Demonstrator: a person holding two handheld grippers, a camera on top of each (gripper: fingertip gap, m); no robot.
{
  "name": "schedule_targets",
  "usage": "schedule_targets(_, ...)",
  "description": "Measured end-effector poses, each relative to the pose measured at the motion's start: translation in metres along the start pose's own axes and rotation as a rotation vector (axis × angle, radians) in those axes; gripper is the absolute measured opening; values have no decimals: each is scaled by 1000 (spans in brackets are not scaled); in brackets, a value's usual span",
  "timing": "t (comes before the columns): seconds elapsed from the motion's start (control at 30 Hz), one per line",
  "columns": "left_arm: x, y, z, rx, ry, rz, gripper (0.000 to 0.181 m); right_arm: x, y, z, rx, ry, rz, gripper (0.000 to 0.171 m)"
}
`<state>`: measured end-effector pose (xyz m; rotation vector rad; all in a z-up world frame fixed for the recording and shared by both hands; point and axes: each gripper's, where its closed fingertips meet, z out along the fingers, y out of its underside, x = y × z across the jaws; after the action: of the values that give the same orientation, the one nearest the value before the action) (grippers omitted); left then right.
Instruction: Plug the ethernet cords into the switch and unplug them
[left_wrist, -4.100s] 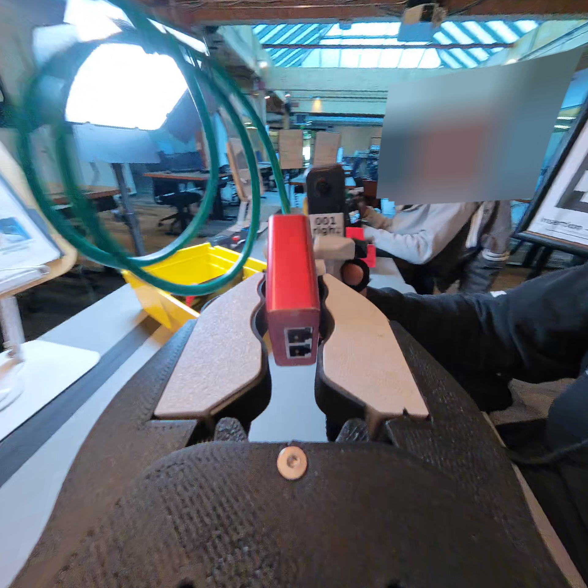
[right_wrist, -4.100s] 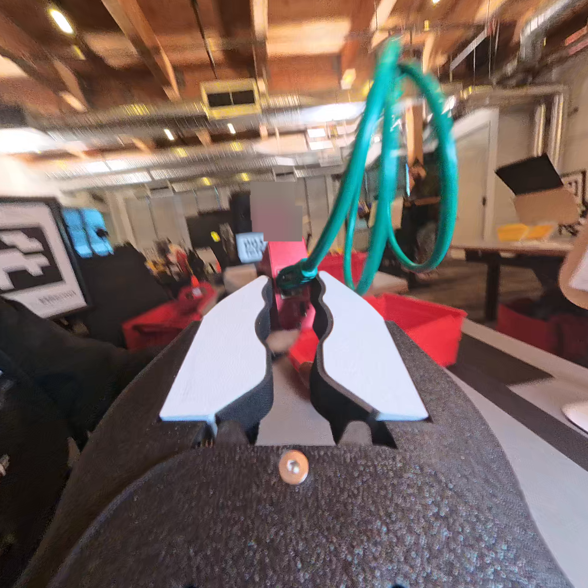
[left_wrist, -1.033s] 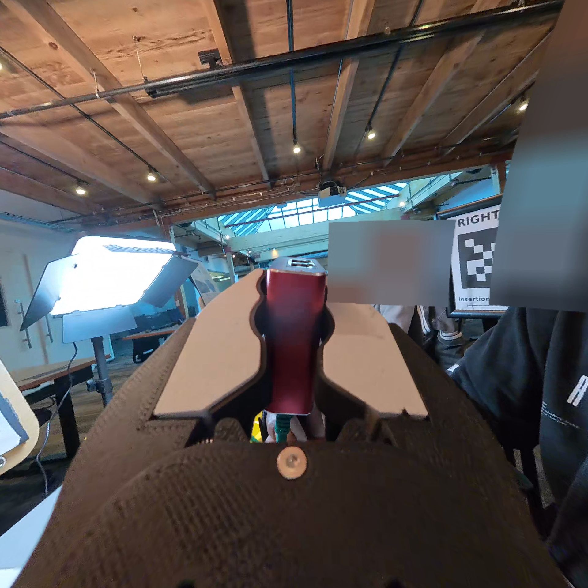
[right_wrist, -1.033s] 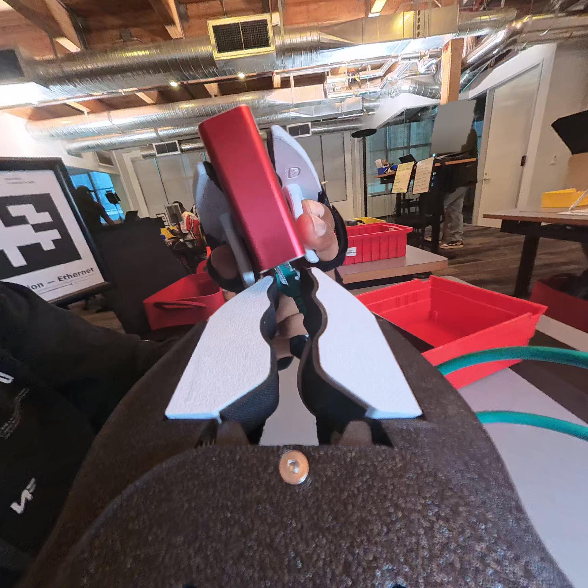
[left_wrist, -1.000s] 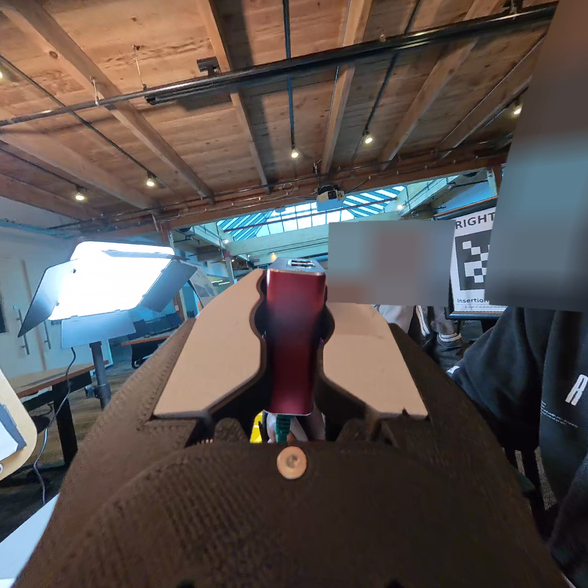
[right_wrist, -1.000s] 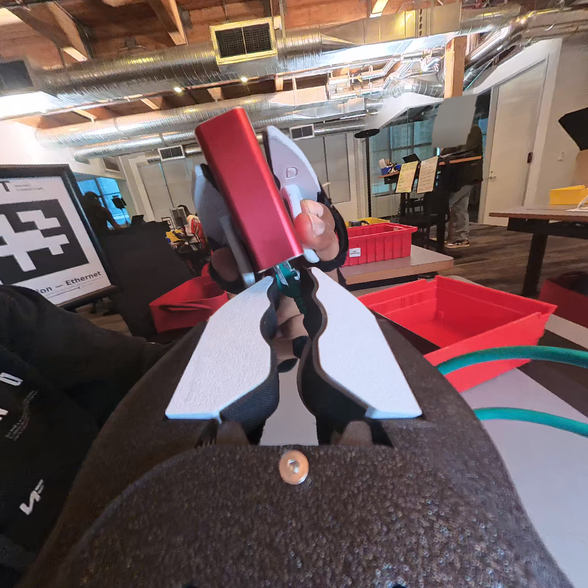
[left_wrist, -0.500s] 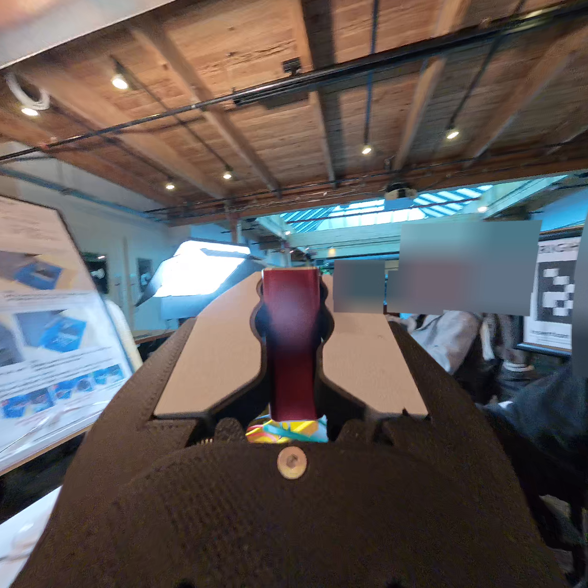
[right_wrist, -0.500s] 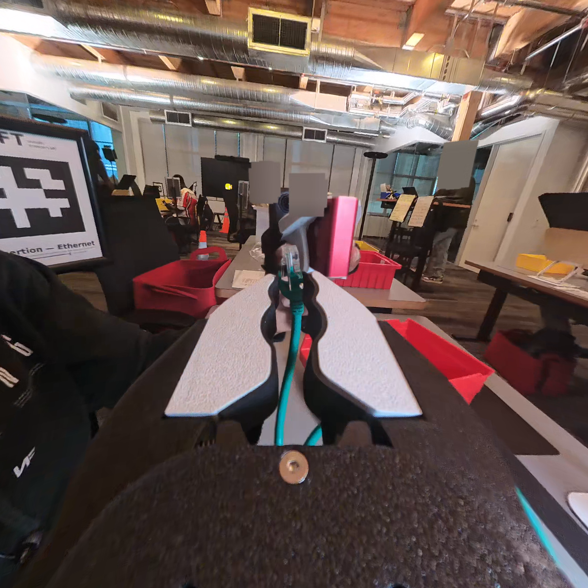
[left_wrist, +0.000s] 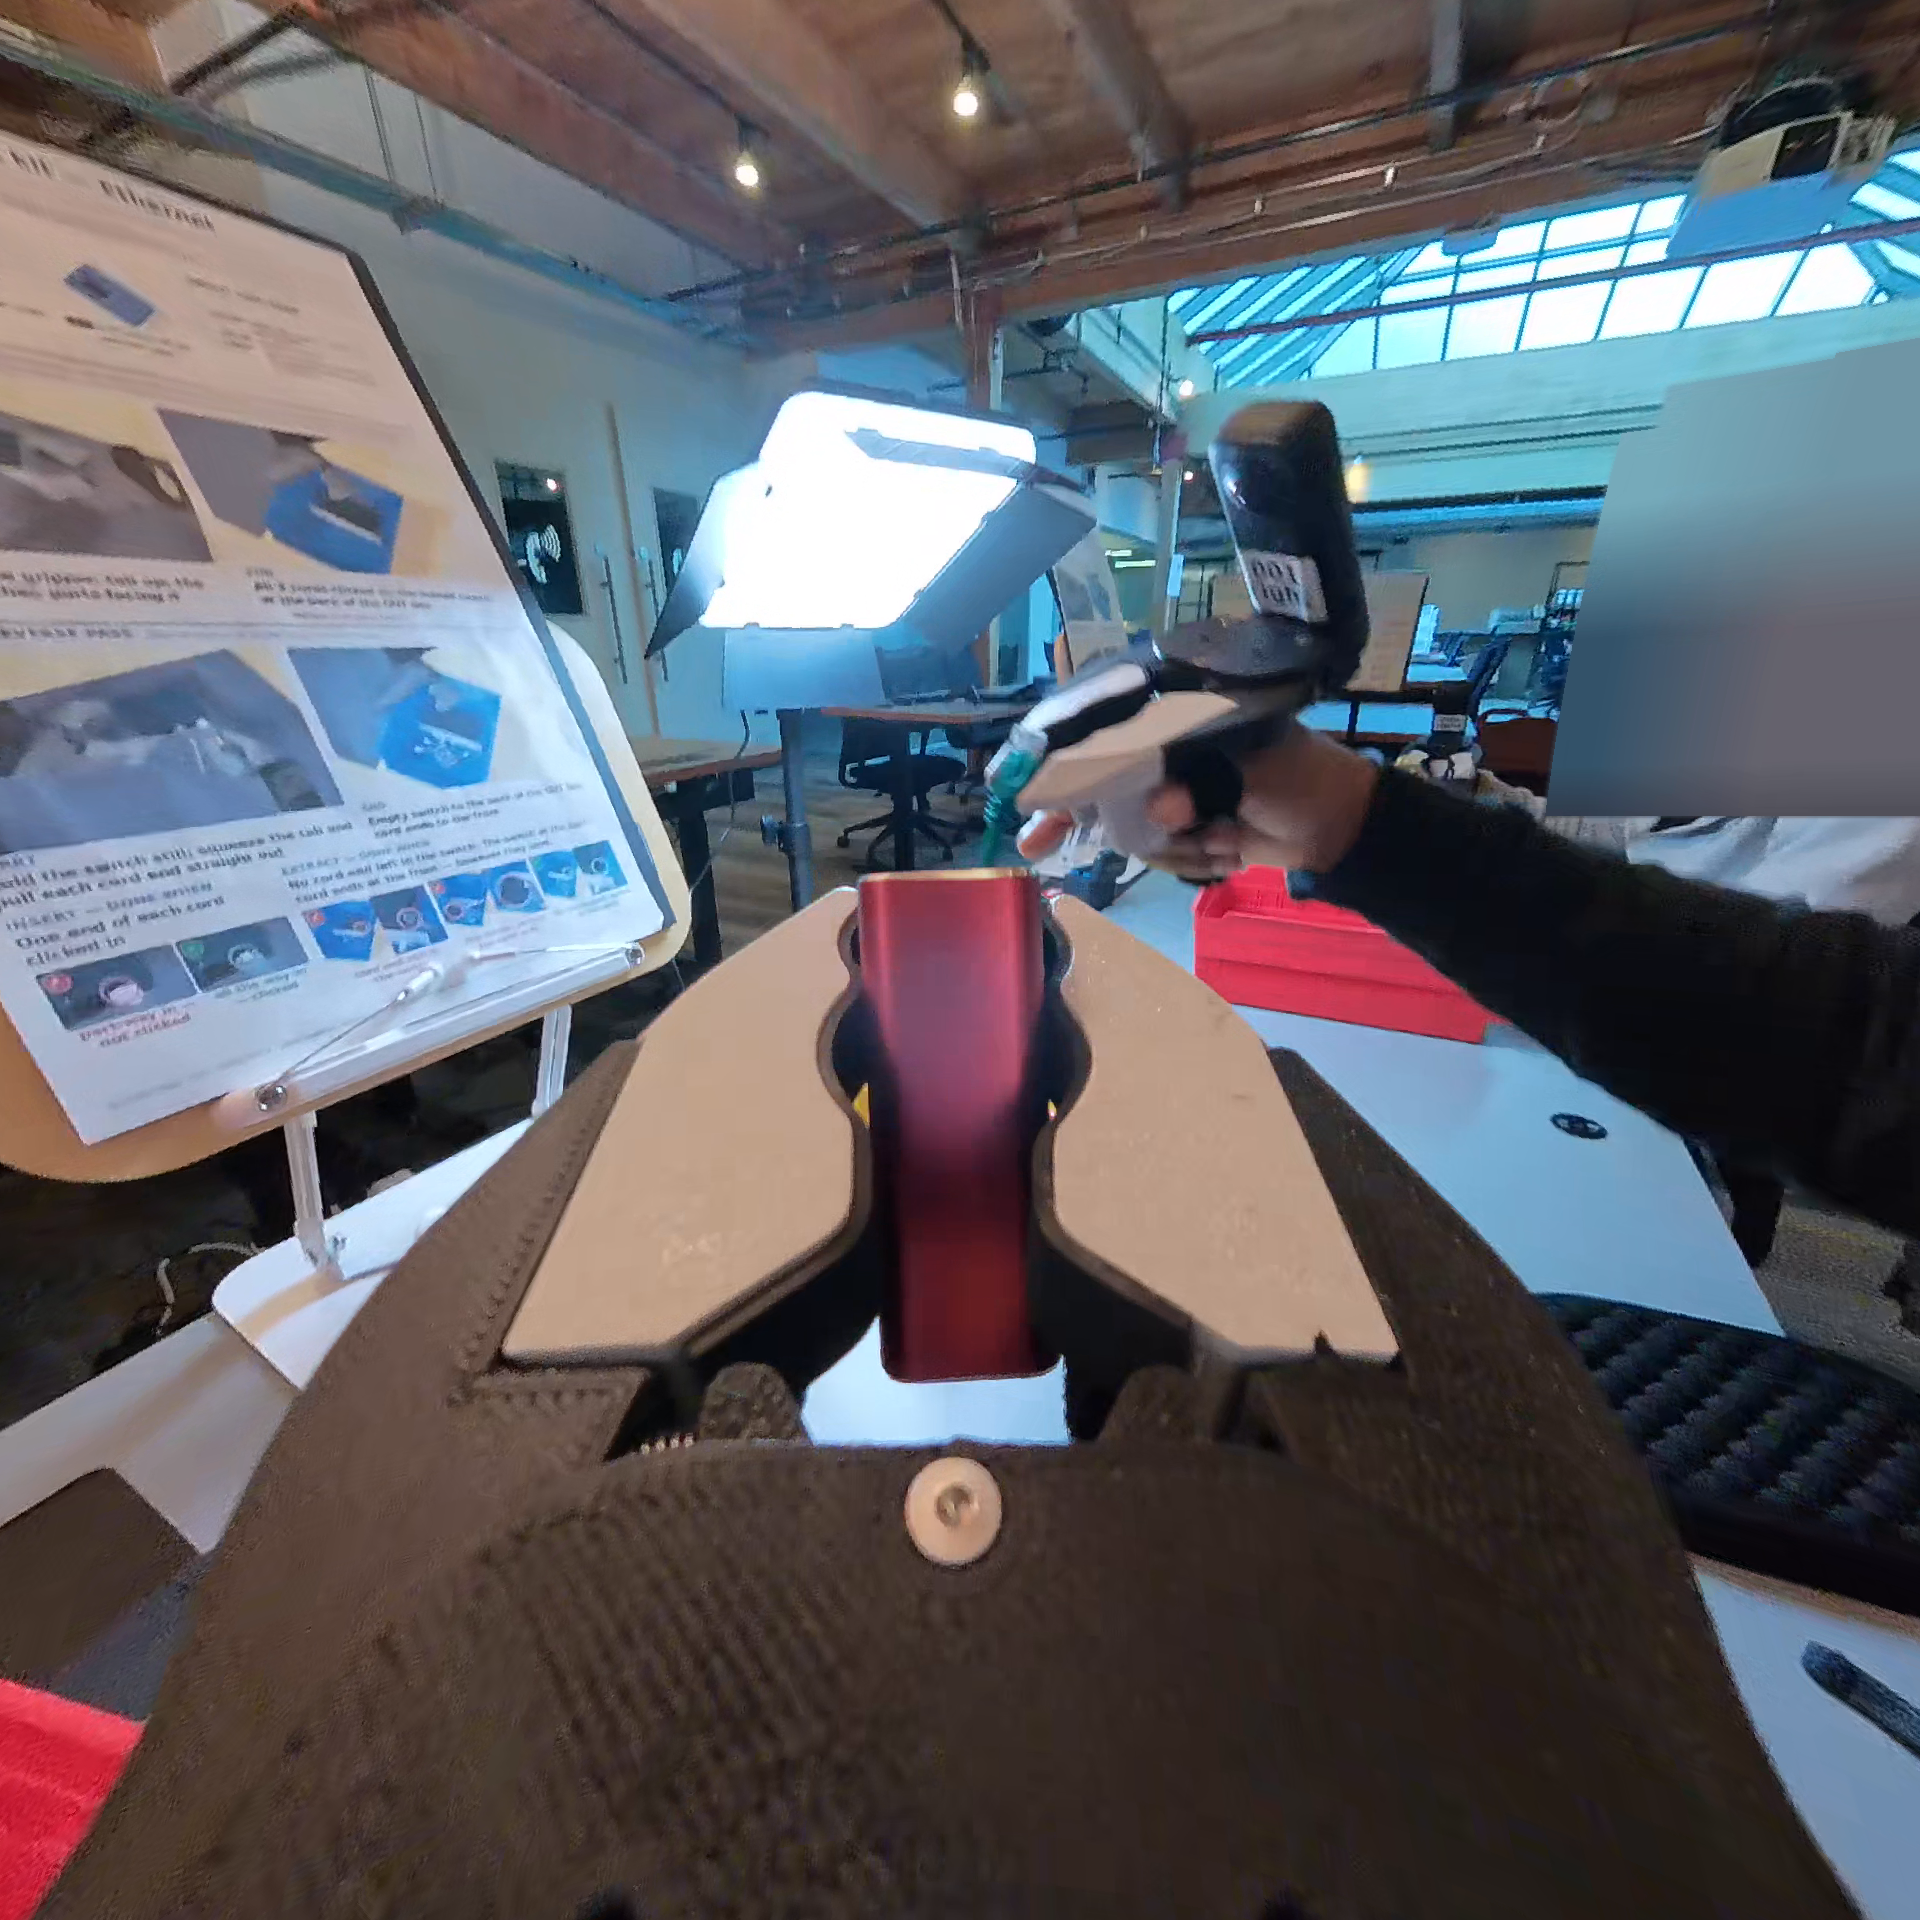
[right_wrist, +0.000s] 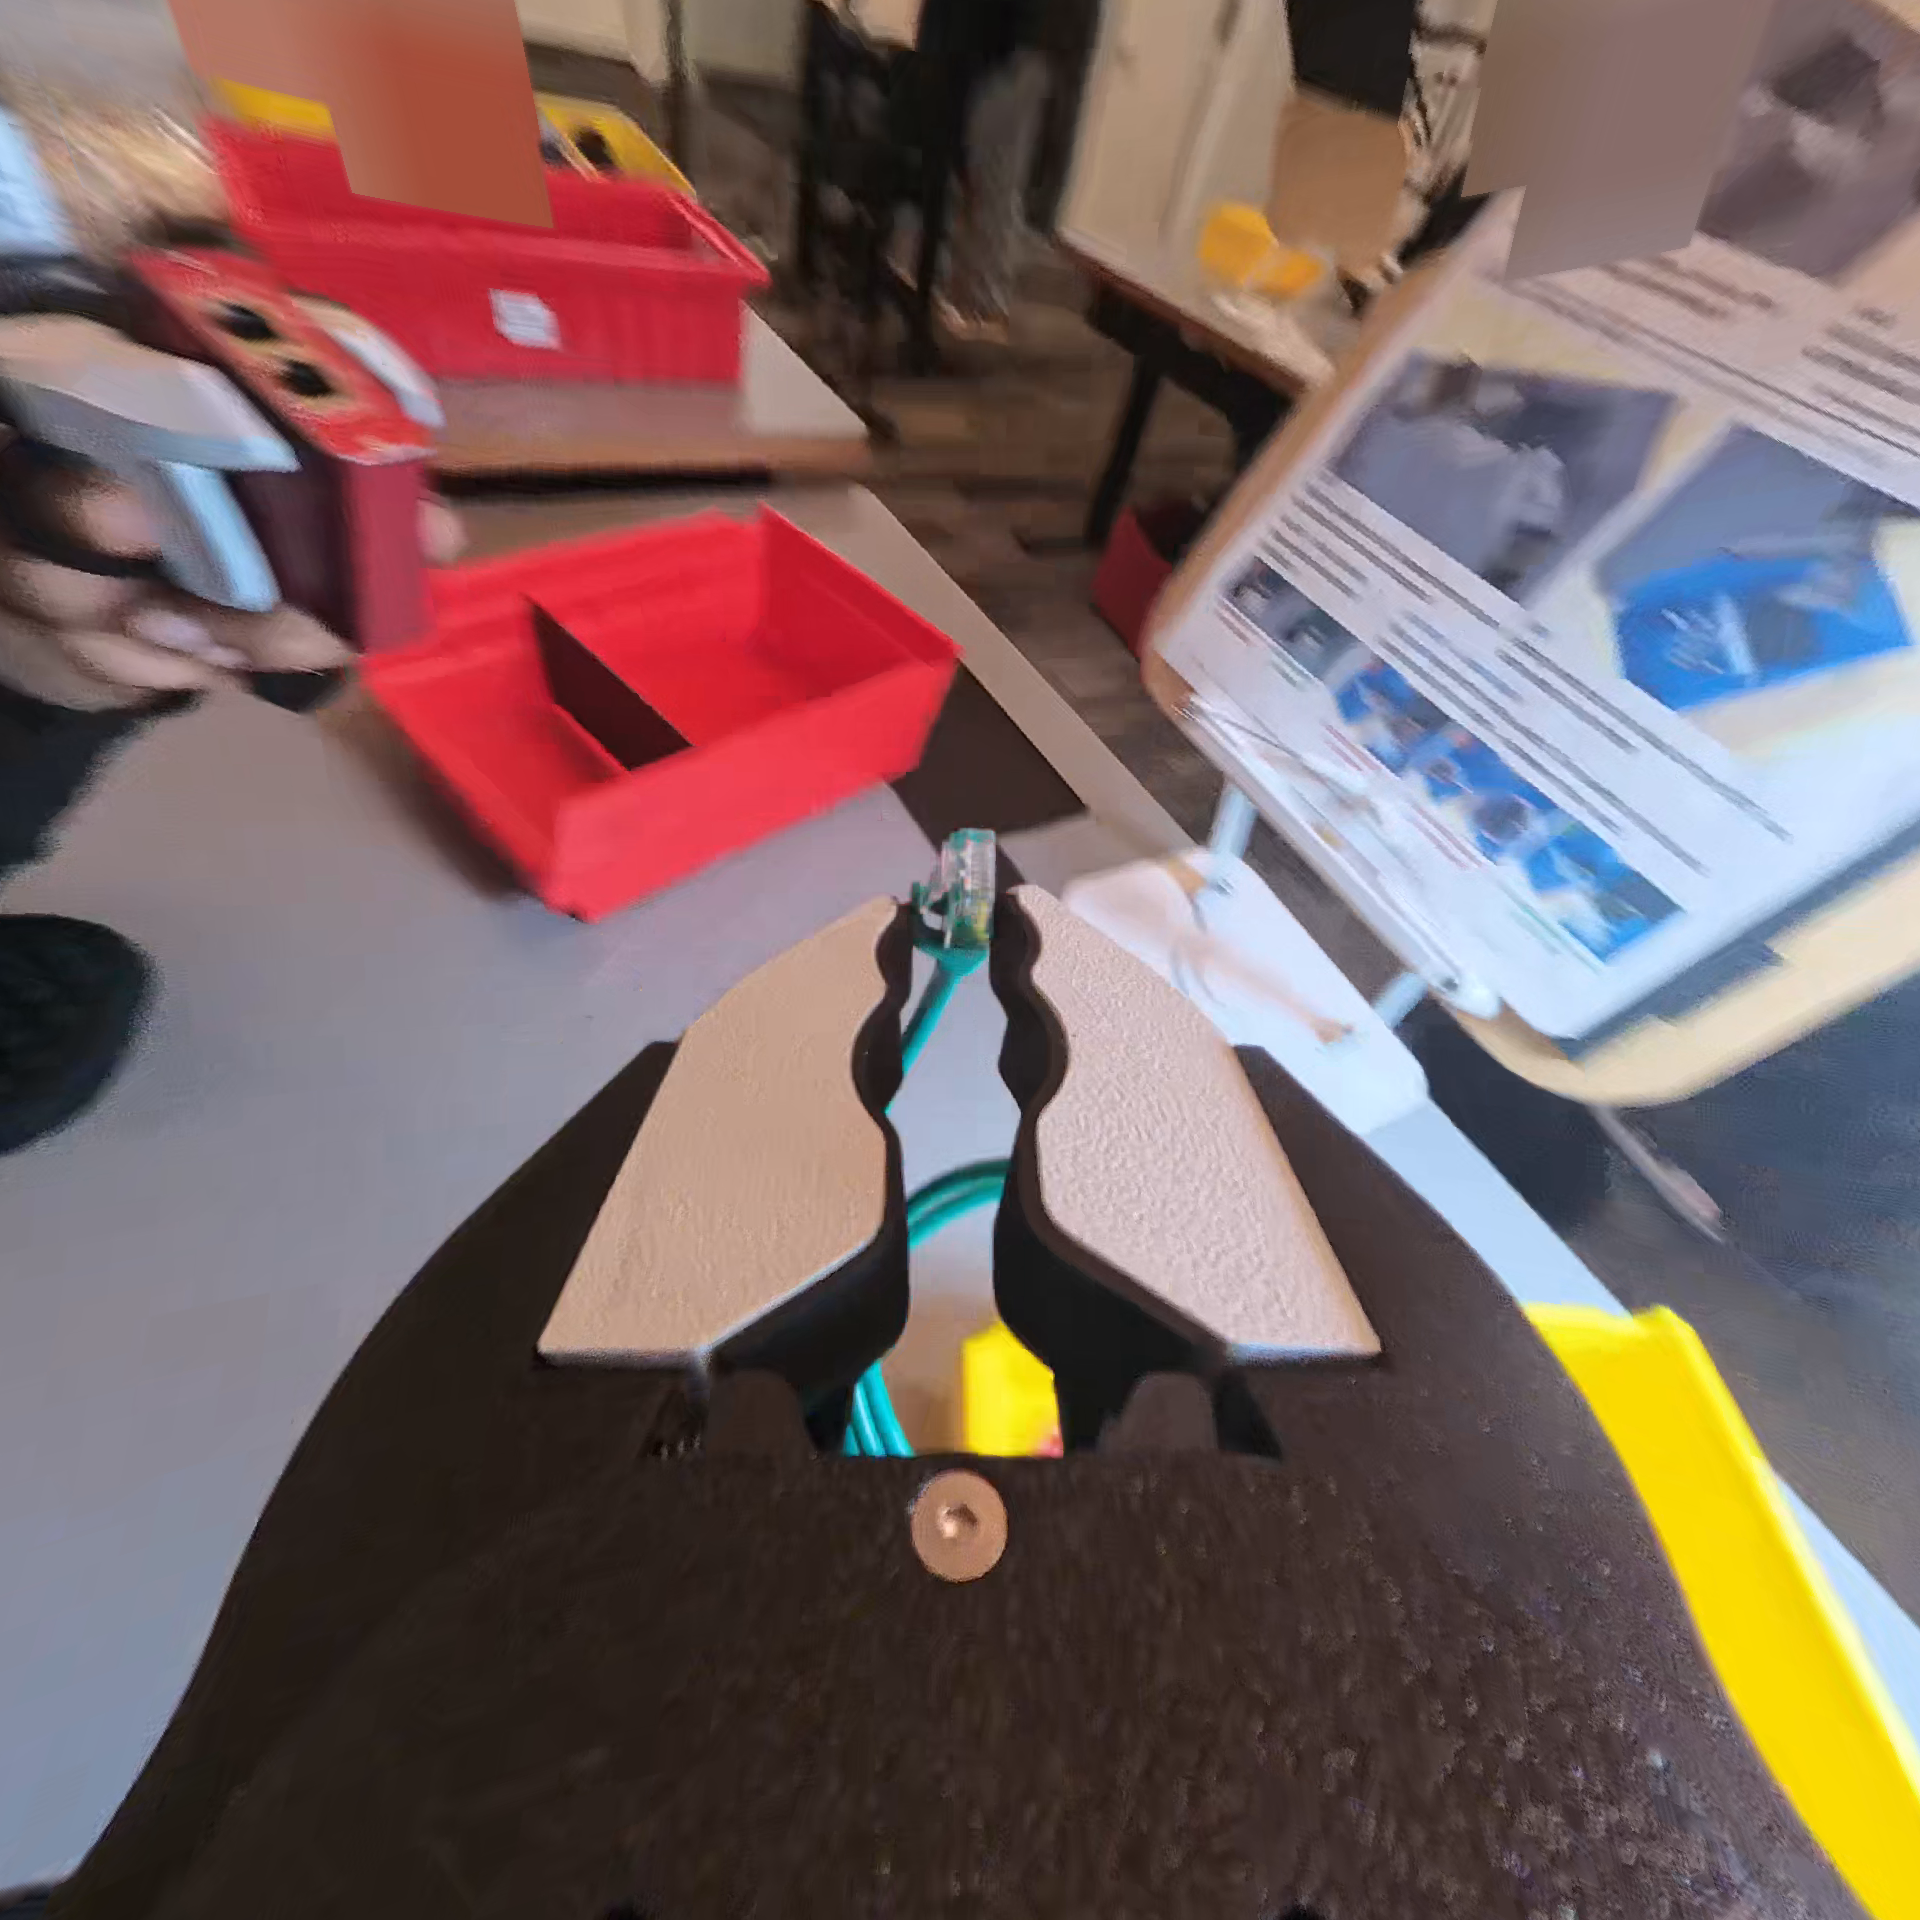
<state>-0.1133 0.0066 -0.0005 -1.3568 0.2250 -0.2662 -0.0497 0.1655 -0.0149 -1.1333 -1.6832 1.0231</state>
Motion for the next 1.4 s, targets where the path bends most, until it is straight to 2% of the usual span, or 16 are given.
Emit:
schedule_targets(0.13,1,8,4,-34,2,27,28,72,29,-8,-182,154,-2,14)
schedule_targets(0.23,-3,6,1,-35,-27,57,28,108,76,-15,-337,246,23,14)
schedule_targets(0.37,-7,1,-4,-15,-30,40,28,105,151,-14,-476,205,140,13)
schedule_targets(0.47,-9,1,-6,-16,-32,38,28,82,159,-17,-462,179,114,13)
schedule_targets(0.6,-12,6,-3,-21,-27,14,29,63,146,-33,-472,209,110,13)
schedule_targets(0.73,-5,15,6,-36,9,-29,28,86,156,-42,-581,316,131,13)
schedule_targets(0.87,5,24,14,-64,37,-42,28,123,201,-32,-719,397,103,12)
schedule_targets(0.93,5,29,15,-81,35,-32,28,133,213,-23,-727,413,82,32)
schedule_targets(1.03,-2,39,15,-121,23,-22,28,133,179,-10,-531,447,115,53)
schedule_targets(1.13,-10,50,19,-138,19,-76,28,106,116,-8,-309,479,-18,56)
schedule_targets(1.23,-10,64,25,-160,27,-158,28,28,70,13,-169,321,-186,59)
schedule_targets(1.33,-4,79,34,-197,44,-263,28,-55,54,38,-131,204,-425,65)
schedule_targets(1.4,4,87,41,-209,64,-352,28,-94,53,55,-126,178,-528,71)
